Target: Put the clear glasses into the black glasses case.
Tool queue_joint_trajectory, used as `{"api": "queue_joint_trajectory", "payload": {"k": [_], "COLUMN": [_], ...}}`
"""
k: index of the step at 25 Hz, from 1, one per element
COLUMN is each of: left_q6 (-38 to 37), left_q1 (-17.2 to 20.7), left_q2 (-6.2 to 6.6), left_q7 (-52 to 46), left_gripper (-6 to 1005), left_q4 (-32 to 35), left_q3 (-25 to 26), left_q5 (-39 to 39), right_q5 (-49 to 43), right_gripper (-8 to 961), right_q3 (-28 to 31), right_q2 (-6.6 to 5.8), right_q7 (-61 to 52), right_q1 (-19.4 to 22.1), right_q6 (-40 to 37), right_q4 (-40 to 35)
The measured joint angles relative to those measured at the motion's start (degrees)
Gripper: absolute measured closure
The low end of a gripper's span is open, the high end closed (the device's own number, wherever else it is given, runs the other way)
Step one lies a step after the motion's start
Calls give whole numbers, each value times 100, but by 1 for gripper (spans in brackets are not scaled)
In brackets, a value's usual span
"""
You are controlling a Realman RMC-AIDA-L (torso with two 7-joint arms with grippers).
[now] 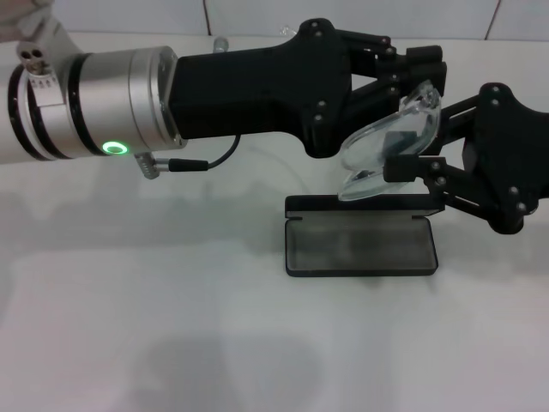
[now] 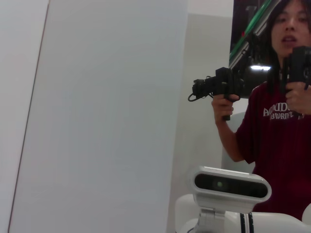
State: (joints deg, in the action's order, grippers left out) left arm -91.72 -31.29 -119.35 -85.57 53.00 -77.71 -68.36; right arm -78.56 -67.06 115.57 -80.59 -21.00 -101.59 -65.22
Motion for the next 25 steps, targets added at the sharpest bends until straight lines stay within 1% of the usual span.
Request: {"api": "queue_joint_trajectory", "payload": {"k": [9, 15, 17, 25], "left_q6": [-4, -5, -5, -19], "left_q1": [26, 43, 54, 248], "left_q2": [-14, -32, -32, -32], "left_q7": [14, 51, 89, 243], "left_gripper": [886, 886, 886, 886], "left_q4": [-50, -323, -478, -609], "left_q3": [25, 300, 452, 773], "left_q5": [-27, 158, 379, 733], "right_q5": [53, 88, 107, 315], "right_gripper": [855, 856, 857, 858], "right_q3": [0, 0, 3, 99], "right_q2": [1, 1, 1, 1], "right_q7": [48, 77, 83, 285], "right_q1": [-1, 12, 32, 104], "right_q6": [-64, -105, -115, -296], "right_q4": [119, 151, 151, 249]}}
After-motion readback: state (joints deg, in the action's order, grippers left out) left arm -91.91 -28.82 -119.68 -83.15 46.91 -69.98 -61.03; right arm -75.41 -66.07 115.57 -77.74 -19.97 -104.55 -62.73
